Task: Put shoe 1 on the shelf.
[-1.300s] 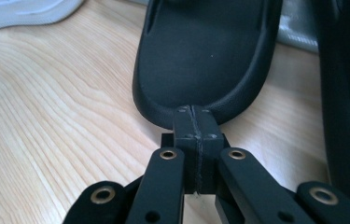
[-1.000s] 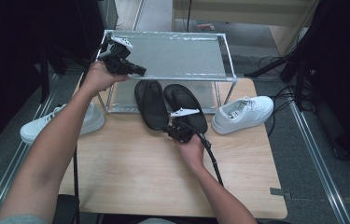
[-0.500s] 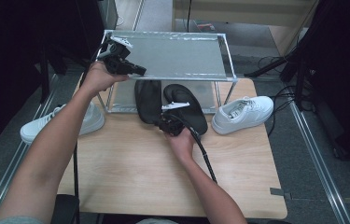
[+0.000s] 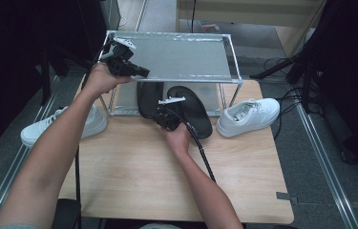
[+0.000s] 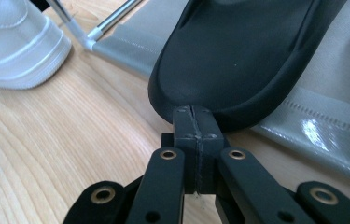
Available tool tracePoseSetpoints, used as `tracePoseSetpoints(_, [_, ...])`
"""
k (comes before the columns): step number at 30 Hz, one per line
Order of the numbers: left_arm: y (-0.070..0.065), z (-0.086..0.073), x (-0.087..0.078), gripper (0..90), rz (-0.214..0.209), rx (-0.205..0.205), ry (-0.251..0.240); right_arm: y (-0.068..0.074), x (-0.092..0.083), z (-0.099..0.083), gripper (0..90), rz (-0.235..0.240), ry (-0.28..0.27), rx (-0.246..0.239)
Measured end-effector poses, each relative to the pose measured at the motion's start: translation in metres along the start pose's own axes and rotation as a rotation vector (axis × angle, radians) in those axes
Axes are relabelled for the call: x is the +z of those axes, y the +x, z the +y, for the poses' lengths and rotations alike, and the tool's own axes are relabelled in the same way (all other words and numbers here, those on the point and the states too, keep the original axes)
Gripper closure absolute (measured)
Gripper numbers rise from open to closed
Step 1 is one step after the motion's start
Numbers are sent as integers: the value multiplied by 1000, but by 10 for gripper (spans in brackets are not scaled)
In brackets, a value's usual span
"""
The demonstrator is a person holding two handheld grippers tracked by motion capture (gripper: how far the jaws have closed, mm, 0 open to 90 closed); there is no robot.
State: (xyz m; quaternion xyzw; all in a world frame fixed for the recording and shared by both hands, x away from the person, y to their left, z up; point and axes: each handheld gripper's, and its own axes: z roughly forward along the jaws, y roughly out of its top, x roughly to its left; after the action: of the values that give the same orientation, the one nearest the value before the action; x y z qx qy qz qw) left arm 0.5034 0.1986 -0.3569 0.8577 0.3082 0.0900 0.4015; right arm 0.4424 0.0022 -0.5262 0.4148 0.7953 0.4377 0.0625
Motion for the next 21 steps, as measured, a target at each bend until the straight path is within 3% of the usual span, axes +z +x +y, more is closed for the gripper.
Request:
tracePoseSetpoints(4, [3,-1,0,900,-21,-30,-8,-3,3,3,900,5,0,19])
tracePoseSetpoints(8, [1,-1,0,900,-5,-3,-4,-4,-1,3,900,18,6,31])
tracePoseSetpoints(21, [3,-1,0,900,-17,-15,-7,3,-53,-15,900,52,-36,-29])
